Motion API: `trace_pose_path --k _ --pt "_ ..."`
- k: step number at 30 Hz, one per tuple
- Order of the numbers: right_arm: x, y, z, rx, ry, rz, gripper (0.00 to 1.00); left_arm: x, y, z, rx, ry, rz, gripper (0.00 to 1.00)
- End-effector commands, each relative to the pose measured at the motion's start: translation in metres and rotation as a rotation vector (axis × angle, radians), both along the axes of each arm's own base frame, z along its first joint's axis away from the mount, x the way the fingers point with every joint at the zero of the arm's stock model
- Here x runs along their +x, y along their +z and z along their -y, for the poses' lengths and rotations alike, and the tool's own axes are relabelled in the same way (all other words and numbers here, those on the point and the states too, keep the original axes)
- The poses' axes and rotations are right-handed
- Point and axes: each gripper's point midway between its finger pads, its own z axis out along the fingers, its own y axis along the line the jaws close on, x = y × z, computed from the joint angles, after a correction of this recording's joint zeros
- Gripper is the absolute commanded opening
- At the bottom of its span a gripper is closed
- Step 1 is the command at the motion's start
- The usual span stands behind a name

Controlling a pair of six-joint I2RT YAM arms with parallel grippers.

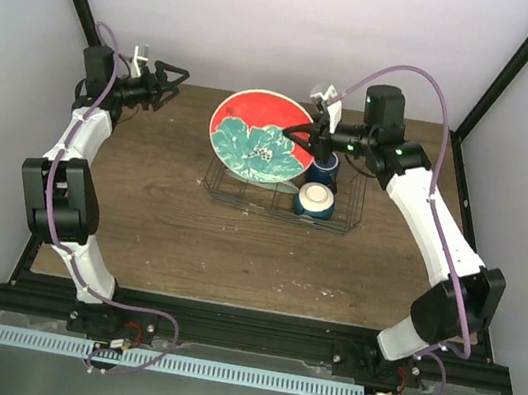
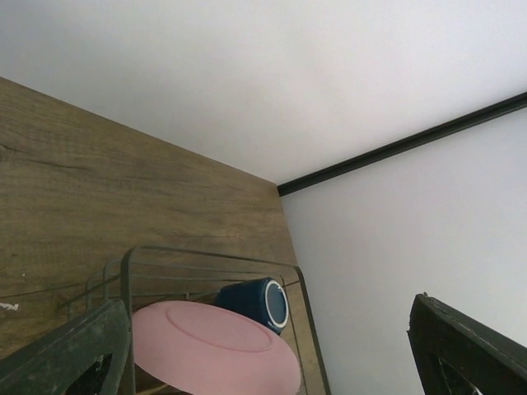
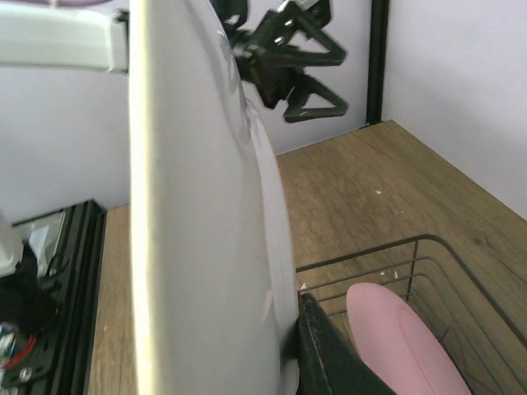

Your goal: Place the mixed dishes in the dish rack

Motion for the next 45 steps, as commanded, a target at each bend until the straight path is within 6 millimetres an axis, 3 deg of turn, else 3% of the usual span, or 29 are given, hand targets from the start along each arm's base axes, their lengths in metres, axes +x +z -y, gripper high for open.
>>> trace_pose_path --k 1,7,16,35,45 --pt "-0.034 0.028 0.004 0.036 0.097 0.216 0.01 -0.003 0.001 0.002 0.009 -0.021 0.013 0.94" --pt "-0.040 0.003 0.007 -0.048 0.026 0.274 0.01 -0.005 -0.005 0.003 0.007 -0.029 0.003 0.94" --pt "-0.040 -0.006 0.009 -0.114 -0.078 0.420 0.01 -0.012 -0.014 0.004 0.010 -0.031 -0.017 0.94" --pt "-0.010 -0.010 0.016 -0.228 -0.251 0.654 0.01 -0.010 -0.022 0.004 0.013 -0.031 -0.031 0.94" --pt "0.007 -0.022 0.013 -0.288 -0.263 0.704 0.01 -0.001 -0.028 0.002 -0.006 -0.022 -0.040 0.95"
